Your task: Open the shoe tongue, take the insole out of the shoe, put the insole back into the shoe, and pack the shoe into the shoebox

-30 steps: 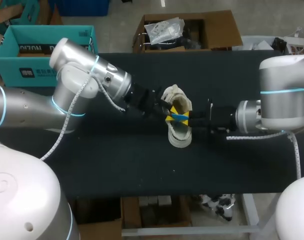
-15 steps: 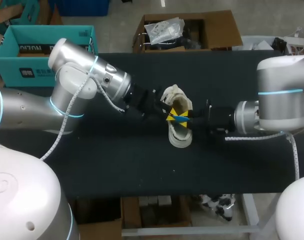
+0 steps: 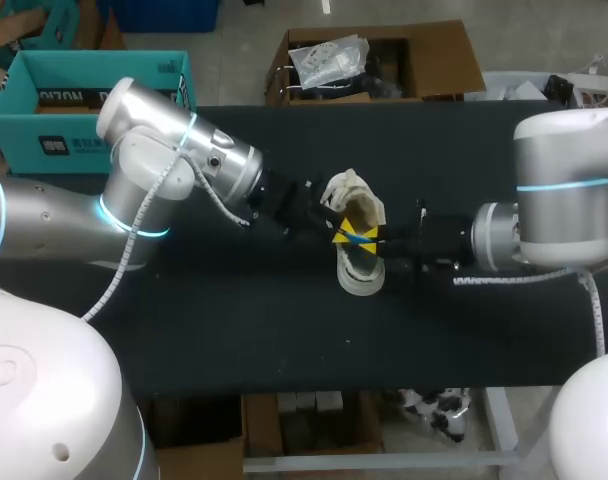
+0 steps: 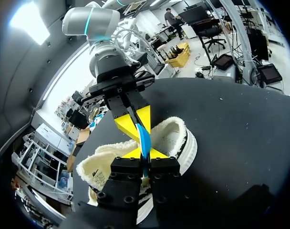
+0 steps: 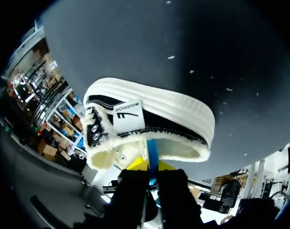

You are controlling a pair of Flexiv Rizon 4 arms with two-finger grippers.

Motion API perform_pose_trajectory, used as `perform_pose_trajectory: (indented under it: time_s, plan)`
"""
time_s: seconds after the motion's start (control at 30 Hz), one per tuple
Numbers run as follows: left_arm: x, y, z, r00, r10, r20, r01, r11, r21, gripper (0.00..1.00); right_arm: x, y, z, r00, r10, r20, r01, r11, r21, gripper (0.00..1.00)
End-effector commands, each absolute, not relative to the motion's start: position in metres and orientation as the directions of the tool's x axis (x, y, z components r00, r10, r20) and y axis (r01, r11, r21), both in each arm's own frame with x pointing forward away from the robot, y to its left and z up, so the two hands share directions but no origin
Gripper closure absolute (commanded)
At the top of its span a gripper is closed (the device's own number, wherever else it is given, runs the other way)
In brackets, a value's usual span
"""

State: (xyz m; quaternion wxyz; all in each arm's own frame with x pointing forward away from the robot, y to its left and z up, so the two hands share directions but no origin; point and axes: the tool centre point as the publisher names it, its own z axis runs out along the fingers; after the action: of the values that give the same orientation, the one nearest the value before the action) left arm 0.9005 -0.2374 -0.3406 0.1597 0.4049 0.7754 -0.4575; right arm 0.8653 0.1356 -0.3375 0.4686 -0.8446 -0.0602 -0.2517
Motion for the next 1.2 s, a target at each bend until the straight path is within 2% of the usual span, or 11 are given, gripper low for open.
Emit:
perform_pose_trajectory:
  time_s: [0.03,0.33,0.4,0.43,0.5,0.53,0.87,1.2]
  plan:
    - [0.905,-0.24,-0.346,-0.625,0.481,-0.614,0.771,0.26,-0.581,1.0,0.871,0.137,-0.343,0.875,-0.123,0.468,0.335,-0.545,-0.769,1.0]
    - [0.916,-0.239,-0.35,-0.657,0.458,-0.599,0.748,0.297,-0.593,1.0,0.885,0.139,-0.353,0.889,-0.118,0.442,0.313,-0.548,-0.776,1.0]
    - [0.915,-0.236,-0.346,-0.659,0.451,-0.602,0.747,0.295,-0.596,0.64,0.884,0.139,-0.353,0.89,-0.118,0.44,0.311,-0.55,-0.775,1.0]
    - [0.914,-0.233,-0.344,-0.661,0.445,-0.604,0.745,0.292,-0.6,0.52,0.882,0.139,-0.353,0.89,-0.116,0.441,0.311,-0.554,-0.772,1.0]
    - [0.911,-0.229,-0.339,-0.666,0.439,-0.603,0.74,0.291,-0.606,0.11,0.878,0.138,-0.351,0.887,-0.115,0.447,0.313,-0.561,-0.766,1.0]
    - [0.909,-0.226,-0.334,-0.667,0.438,-0.603,0.74,0.292,-0.606,0.0,0.875,0.138,-0.349,0.885,-0.111,0.452,0.318,-0.566,-0.76,1.0]
    - [0.9,-0.199,-0.296,-0.729,0.388,-0.563,0.679,0.31,-0.665,0.0,0.871,0.145,-0.358,0.908,-0.04,0.417,0.304,-0.623,-0.721,1.0]
    - [0.901,-0.169,-0.261,-0.849,0.284,-0.445,0.526,0.389,-0.756,0.0,0.872,0.141,-0.389,0.945,-0.035,0.327,0.234,-0.627,-0.743,1.0]
